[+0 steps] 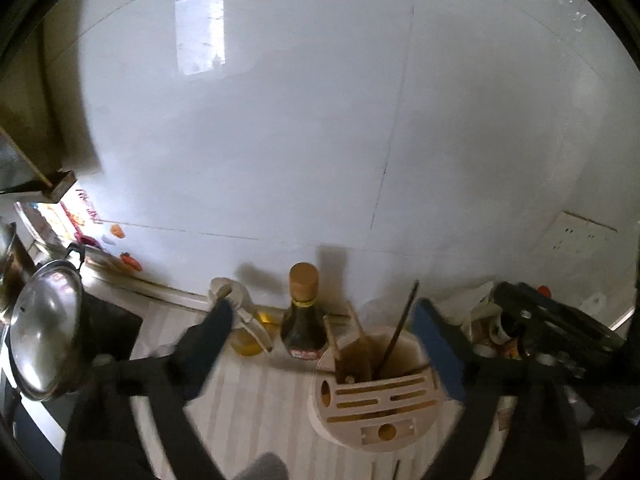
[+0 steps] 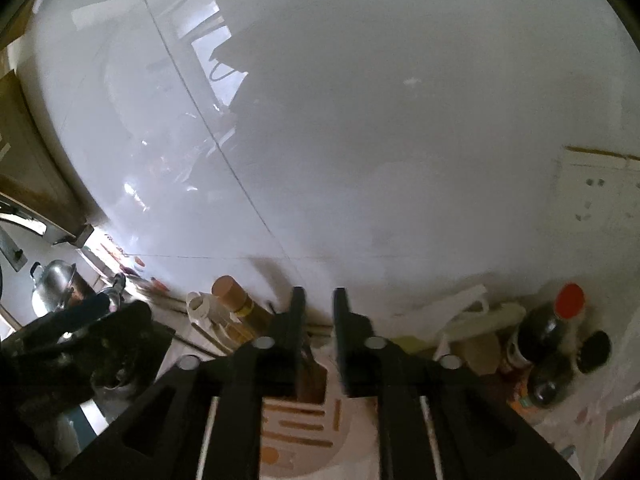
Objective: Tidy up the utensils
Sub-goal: 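Insert both dark chopsticks into the holder lid slots and open both tools, then lower both tools back to the chopstick row on the mat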
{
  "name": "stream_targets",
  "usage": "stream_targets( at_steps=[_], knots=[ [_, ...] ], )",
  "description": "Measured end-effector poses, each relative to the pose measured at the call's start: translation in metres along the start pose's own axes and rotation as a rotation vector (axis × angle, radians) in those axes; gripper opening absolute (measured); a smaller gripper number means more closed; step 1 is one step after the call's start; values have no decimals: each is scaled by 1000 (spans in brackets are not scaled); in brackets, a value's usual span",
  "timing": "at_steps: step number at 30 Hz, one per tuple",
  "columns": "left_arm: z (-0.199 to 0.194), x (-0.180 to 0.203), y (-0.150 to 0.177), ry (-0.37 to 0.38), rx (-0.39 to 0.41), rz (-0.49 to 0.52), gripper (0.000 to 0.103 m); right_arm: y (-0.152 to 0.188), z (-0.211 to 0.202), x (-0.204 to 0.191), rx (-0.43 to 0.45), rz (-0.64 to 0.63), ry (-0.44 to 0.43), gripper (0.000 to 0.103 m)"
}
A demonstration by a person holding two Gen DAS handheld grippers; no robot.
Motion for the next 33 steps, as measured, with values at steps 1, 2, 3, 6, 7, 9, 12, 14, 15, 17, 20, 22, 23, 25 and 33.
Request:
stream_targets(
  at_steps=[1, 2, 3, 6, 7, 9, 12, 14, 15, 17, 20, 22, 23, 25, 33],
  knots=[
    [-1, -1, 5, -14, 8, 3, 103, 4, -7, 4, 1, 5, 6, 43],
    [-3, -1, 9, -26, 12, 5, 103, 6, -10, 6, 1, 7, 18, 50],
    [-5, -2, 18, -37, 11, 4, 103, 10, -18, 11, 1, 11, 39, 63],
    [-7, -2, 39, -39, -11, -7, 103, 27, -40, 29, -5, 33, 74, 79],
    [-7, -2, 47, -36, -16, -7, 103, 35, -46, 36, -8, 45, 85, 82],
    [-6, 1, 70, -44, -41, -4, 103, 53, -57, 49, -28, 63, 114, 86],
    [1, 8, 101, -57, -76, 24, 103, 86, -67, 70, -70, 89, 154, 86],
    [8, 16, 126, -80, -105, 58, 103, 115, -69, 85, -117, 86, 189, 86],
    [13, 19, 138, -90, -128, 67, 103, 127, -68, 90, -130, 86, 200, 86],
    [26, 25, 166, -110, -183, 86, 103, 153, -68, 103, -150, 95, 222, 86],
    [41, 33, 198, -127, -253, 109, 103, 195, -62, 126, -215, 119, 249, 86],
    [55, 38, 220, -130, -302, 119, 103, 221, -53, 141, -268, 139, 264, 86],
    [62, 41, 230, -127, -325, 128, 102, 232, -50, 147, -291, 146, 271, 86],
    [77, 49, 251, -117, -384, 147, 100, 251, -42, 161, -350, 158, 298, 79],
    [123, 76, 303, -63, -566, 200, 70, 301, -12, 186, -532, 163, 333, 48]
  ],
)
Point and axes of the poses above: each gripper's, at about its wrist camera, not at the fingertips, and z roughly the way its jaws point, x to its right, y to its underside, the point moved 1 cm from there along z, roughly the way its jaws point, and after that the axes turned 2 degrees about -y, right-handed, at the moved point
